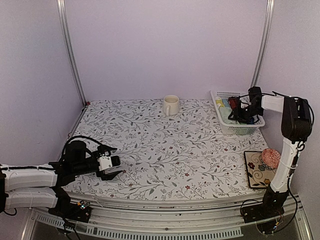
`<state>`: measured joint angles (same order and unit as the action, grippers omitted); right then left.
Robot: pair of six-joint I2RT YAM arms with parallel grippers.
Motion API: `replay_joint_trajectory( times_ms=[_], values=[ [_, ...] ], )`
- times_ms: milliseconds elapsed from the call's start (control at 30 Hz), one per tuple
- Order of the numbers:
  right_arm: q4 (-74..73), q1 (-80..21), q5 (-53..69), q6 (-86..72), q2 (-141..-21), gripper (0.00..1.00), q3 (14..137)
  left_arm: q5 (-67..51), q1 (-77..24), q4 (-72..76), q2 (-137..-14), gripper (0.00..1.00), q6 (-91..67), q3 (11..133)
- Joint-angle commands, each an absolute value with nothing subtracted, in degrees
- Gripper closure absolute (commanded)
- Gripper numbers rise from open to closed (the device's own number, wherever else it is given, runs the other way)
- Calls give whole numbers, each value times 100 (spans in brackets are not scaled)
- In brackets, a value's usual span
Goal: Roll the towels
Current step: Place the towel in the bin.
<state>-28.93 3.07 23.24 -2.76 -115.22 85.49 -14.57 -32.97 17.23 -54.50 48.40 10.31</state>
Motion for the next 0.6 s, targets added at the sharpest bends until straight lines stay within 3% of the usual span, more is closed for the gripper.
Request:
replay_joint_trajectory(
  times_ms=[0, 233, 567],
  values=[
    [-3251, 306, 1771, -125, -11148, 44, 8639, -1508, -3230, 1738, -5485, 3, 4869, 1002],
    [-3325, 298, 1450, -101, -10785, 32, 8628, -1504, -3235, 1728, -5467, 3, 4860, 1006],
    [-2797, -55, 1333, -187, -10196, 40, 8566, -1494, -3233, 1740, -5507, 3, 4854, 1014]
  ],
)
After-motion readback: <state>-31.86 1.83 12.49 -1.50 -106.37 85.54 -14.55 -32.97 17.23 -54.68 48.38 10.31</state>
